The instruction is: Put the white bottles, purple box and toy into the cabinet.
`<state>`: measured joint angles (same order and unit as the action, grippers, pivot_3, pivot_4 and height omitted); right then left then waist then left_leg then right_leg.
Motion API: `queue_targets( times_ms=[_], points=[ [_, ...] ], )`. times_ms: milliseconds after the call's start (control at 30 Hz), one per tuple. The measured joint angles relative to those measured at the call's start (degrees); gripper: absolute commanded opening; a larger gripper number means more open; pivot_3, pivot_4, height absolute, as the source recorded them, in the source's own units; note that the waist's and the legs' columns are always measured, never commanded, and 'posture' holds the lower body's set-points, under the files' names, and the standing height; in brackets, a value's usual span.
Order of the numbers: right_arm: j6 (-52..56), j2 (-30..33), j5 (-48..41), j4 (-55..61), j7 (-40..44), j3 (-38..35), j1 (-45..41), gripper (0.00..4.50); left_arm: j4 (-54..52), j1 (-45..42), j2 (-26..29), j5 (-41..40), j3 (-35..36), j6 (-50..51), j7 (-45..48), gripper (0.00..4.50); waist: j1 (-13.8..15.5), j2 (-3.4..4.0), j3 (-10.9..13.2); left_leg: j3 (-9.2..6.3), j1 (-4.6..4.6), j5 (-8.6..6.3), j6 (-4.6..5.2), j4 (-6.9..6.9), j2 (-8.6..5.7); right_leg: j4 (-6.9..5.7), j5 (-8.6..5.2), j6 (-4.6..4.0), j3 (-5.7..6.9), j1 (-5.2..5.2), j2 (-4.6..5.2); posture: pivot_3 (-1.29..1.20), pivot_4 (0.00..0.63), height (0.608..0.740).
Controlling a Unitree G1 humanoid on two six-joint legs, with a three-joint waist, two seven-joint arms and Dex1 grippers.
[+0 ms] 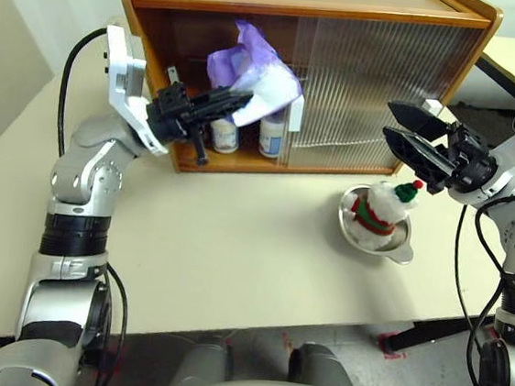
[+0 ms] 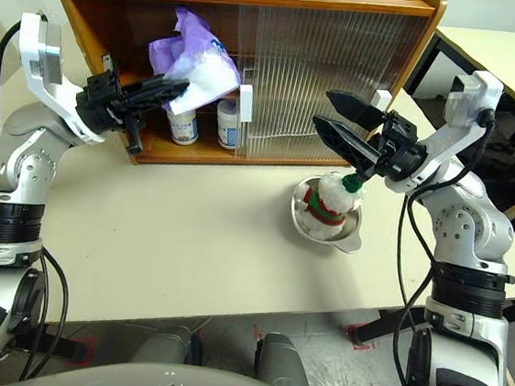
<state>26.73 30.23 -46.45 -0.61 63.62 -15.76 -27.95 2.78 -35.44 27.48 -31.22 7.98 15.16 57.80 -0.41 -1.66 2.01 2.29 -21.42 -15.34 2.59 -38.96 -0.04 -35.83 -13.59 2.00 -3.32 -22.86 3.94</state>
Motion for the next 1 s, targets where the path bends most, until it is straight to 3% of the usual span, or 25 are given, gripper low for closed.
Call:
queue_targets(
  times_ms=[300, 633, 967, 1000],
  points=[
    [0.0, -0.04, 0.0, 0.11, -0.03, -0.07, 0.18, 4.5, 1.71, -4.97, -4.21, 4.1, -0.08, 4.79, -16.39, 0.02, 0.11, -0.04, 0.02, -0.01, -0.01, 0.0, 0.0, -0.01, -0.06, 0.05, 0.04, 0.08, -0.05, 0.04, 0.02, 0.02, 0.0, 0.74],
    [0.0, -0.08, 0.0, 0.28, -0.17, -0.22, 0.49, 4.5, 8.57, -11.17, -15.21, 14.33, -1.75, 7.34, -40.73, 0.02, 0.58, -0.08, 0.04, -0.02, -0.02, 0.0, 0.0, -0.01, -0.1, 0.05, 0.08, 0.13, -0.1, 0.03, 0.0, 0.02, 0.0, 0.74],
    [0.0, -0.32, -0.03, 1.07, -0.96, -0.39, 1.68, 4.5, 21.9, -18.3, -18.76, 22.99, -2.76, 2.32, -53.01, 0.02, 0.98, -0.12, 0.07, -0.01, -0.06, 0.0, -0.01, 0.0, -0.14, 0.12, 0.09, 0.14, -0.1, 0.02, 0.0, -0.01, 0.0, 0.74],
    [0.0, -0.36, -0.04, 1.22, -1.07, -0.43, 1.82, 4.5, 23.32, -18.57, -19.06, 23.28, -2.75, 1.85, -53.53, 0.22, 1.01, -0.13, 0.07, -0.01, -0.06, 0.0, -0.01, -0.01, -0.13, 0.12, 0.09, 0.14, -0.09, 0.02, -0.01, -0.01, 0.0, 0.74]
  ],
)
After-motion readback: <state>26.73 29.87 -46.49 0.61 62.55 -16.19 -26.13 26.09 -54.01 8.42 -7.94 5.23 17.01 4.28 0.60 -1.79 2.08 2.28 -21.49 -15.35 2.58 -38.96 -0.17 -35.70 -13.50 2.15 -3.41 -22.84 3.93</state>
